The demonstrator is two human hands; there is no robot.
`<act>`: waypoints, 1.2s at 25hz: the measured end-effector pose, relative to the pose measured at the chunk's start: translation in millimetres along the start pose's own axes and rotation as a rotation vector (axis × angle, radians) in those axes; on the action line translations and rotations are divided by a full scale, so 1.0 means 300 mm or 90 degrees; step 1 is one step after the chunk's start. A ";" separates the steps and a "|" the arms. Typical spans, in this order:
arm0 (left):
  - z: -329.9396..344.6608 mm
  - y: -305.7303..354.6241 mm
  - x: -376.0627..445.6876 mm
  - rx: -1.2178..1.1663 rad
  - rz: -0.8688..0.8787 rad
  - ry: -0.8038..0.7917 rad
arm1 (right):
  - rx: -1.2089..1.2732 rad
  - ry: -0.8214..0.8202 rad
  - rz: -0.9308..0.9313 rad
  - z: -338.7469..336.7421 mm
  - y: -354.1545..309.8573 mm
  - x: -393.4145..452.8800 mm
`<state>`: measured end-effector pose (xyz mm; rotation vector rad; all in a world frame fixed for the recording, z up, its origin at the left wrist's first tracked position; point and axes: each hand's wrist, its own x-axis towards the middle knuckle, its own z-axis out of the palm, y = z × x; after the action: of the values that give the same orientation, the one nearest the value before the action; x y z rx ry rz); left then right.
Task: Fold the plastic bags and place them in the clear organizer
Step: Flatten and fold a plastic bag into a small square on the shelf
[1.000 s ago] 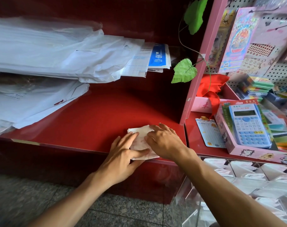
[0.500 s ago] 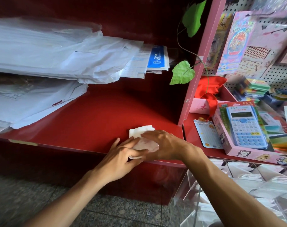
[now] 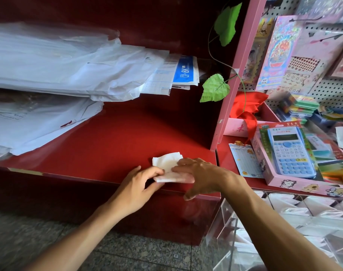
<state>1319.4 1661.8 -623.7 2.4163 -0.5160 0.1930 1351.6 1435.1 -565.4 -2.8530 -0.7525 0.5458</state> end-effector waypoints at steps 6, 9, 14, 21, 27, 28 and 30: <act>-0.015 0.020 0.015 -0.133 -0.094 0.114 | 0.254 0.202 -0.026 0.031 0.041 0.018; -0.013 0.029 0.030 -0.175 -0.205 0.196 | 0.423 0.272 0.048 0.051 0.026 0.026; 0.007 0.030 0.059 -0.132 -0.189 0.217 | 0.354 0.315 0.186 0.070 -0.025 0.069; 0.038 0.016 0.083 -0.001 -0.085 0.184 | 0.173 0.464 0.102 0.100 -0.041 0.062; 0.065 0.009 0.081 0.242 -0.005 0.095 | 0.017 0.108 0.043 0.142 -0.104 0.066; 0.055 0.009 0.078 0.245 0.008 0.025 | 0.008 0.077 0.050 0.140 -0.095 0.061; 0.027 0.003 0.071 0.205 0.011 -0.130 | -0.022 0.043 0.041 0.132 -0.071 0.045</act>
<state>1338.7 1649.3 -623.9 2.7646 -0.6389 0.0368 1337.9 1462.0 -601.3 -2.9197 -0.6679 0.4472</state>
